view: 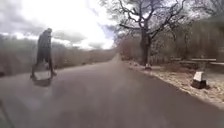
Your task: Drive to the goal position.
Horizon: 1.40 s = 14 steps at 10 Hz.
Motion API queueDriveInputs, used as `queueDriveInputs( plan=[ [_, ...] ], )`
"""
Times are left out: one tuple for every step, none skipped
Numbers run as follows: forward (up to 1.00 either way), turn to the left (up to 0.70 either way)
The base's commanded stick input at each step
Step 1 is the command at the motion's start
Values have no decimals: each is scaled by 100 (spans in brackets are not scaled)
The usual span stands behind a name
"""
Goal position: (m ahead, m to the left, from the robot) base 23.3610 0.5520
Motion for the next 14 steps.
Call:
queueDriveInputs(
  plan=[
    [70, 0],
    [70, 0],
    [70, 0],
    [70, 0],
    [70, 0],
    [70, 0],
    [70, 0],
    [70, 0],
    [70, 0],
    [70, 0],
    [70, 0],
    [70, 0],
    [70, 0],
    [70, 0]
  ],
)
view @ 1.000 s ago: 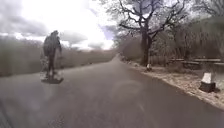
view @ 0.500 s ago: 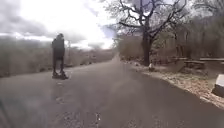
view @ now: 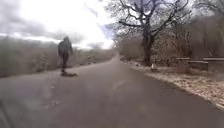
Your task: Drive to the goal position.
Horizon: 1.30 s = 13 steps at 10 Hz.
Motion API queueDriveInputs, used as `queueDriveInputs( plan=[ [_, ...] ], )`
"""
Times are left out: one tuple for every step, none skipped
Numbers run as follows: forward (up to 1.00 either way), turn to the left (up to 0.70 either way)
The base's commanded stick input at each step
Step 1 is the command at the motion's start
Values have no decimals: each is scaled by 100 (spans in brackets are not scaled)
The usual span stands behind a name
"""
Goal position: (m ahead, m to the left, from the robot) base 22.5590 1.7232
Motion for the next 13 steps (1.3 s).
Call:
queueDriveInputs(
  plan=[
    [70, 0],
    [70, 0],
    [70, 0],
    [70, 0],
    [70, 0],
    [70, 0],
    [70, 0],
    [70, 0],
    [70, 0],
    [70, 0],
    [70, 0],
    [65, 0],
    [67, 0]
  ],
)
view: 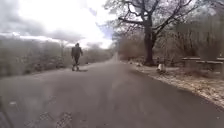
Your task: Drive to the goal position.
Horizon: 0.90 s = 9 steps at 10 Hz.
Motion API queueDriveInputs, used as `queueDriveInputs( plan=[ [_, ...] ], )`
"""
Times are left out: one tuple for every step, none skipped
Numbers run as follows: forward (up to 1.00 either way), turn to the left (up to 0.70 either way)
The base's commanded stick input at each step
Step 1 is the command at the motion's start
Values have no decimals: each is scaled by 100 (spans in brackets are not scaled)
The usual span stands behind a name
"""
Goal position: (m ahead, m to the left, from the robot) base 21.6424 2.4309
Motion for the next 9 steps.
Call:
queueDriveInputs(
  plan=[
    [69, 0],
    [70, 0],
    [70, 0],
    [70, 0],
    [70, 0],
    [70, 0],
    [70, 0],
    [70, 0],
    [70, 0]
  ],
)
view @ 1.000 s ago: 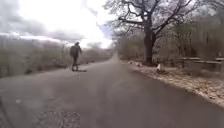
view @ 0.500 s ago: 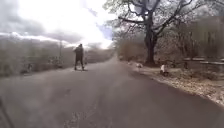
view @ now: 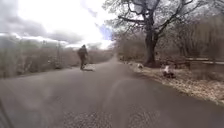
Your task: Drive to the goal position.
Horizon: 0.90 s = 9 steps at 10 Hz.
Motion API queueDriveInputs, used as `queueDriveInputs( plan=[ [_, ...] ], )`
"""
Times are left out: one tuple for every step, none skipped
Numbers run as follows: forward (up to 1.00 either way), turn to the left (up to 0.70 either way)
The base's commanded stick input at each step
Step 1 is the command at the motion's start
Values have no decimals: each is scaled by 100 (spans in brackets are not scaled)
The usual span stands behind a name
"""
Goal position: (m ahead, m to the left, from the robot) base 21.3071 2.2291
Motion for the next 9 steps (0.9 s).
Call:
queueDriveInputs(
  plan=[
    [70, 0],
    [70, 0],
    [70, 0],
    [70, 0],
    [70, 0],
    [70, 0],
    [70, 0],
    [70, 0],
    [70, 0]
  ],
)
